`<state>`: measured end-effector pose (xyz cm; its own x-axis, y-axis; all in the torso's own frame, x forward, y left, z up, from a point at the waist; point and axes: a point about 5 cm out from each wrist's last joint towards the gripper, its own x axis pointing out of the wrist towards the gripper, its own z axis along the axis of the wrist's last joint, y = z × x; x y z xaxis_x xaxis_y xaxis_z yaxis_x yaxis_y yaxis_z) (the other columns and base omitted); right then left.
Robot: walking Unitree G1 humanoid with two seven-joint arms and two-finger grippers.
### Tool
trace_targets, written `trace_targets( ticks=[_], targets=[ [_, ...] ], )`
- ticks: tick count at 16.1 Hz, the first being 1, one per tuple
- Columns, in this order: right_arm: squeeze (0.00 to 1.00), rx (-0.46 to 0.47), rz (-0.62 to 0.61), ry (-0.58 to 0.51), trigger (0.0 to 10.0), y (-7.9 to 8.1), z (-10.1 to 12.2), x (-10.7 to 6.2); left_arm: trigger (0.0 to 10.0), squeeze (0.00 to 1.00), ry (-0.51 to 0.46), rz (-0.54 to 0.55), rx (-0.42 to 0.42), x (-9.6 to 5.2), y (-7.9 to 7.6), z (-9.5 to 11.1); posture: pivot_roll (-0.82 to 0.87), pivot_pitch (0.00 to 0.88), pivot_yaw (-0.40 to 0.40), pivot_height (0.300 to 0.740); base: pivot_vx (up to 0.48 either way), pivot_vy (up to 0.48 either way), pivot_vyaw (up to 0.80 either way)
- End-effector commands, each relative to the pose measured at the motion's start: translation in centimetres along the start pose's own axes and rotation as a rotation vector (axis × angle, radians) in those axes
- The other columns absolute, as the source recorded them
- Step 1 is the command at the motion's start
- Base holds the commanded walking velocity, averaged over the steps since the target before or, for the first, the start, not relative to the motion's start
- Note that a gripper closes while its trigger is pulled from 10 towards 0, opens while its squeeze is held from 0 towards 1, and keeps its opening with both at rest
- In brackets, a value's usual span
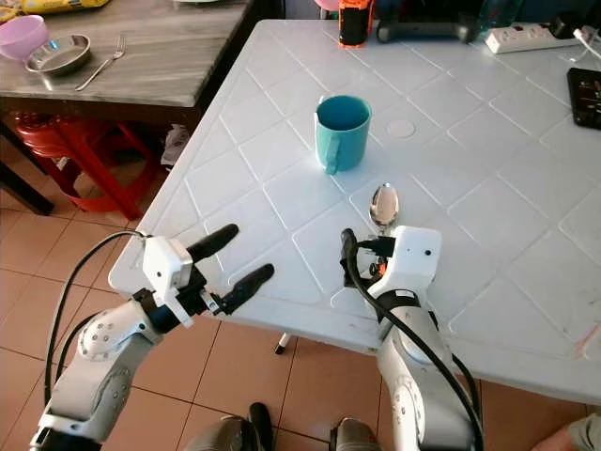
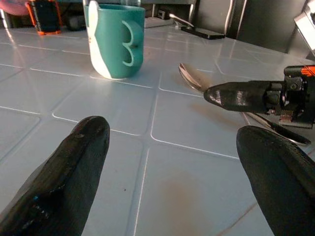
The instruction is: Setting the table
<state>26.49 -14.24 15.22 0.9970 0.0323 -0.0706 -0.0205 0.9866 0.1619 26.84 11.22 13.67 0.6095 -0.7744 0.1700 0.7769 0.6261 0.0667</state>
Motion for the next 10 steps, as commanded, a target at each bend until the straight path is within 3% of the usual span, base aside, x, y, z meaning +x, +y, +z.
trace_targets(
  ticks=[1, 4, 5, 6, 10],
  targets=[
    [0.0, 0.003, -0.005, 0.043, 10.0, -0.2, -0.6, -0.1, 10.0, 0.0, 0.017, -0.019, 0.009, -0.2, 0.0, -0.4, -0.17, 0.235, 0.101, 0.74, 0.0, 0.0, 0.0],
    [0.0, 0.004, -0.012, 0.08, 10.0, -0.3, -1.1, 0.0, 10.0, 0.0, 0.03, -0.062, 0.041, -0.3, 0.1, -0.6, -0.17, 0.237, 0.099, 0.74, 0.0, 0.0, 0.0],
    [0.0, 0.024, -0.014, 0.09, 7.6, -0.3, -1.1, 0.0, 10.0, 0.0, 0.036, -0.075, 0.055, -0.4, 0.4, -0.7, -0.17, 0.238, 0.097, 0.74, 0.0, 0.0, 0.0],
    [0.0, 0.012, -0.023, 0.123, 0.0, -0.4, -1.4, 0.1, 10.0, 0.0, 0.038, -0.074, 0.065, -0.4, 0.7, -0.7, -0.17, 0.236, 0.096, 0.74, 0.0, 0.0, 0.0],
    [0.0, -0.012, -0.066, 0.242, 0.0, -1.4, -2.8, -0.1, 10.0, 0.0, 0.03, -0.069, 0.073, -0.1, 0.9, -0.6, -0.18, 0.235, 0.093, 0.74, 0.0, 0.0, 0.0]
  ],
)
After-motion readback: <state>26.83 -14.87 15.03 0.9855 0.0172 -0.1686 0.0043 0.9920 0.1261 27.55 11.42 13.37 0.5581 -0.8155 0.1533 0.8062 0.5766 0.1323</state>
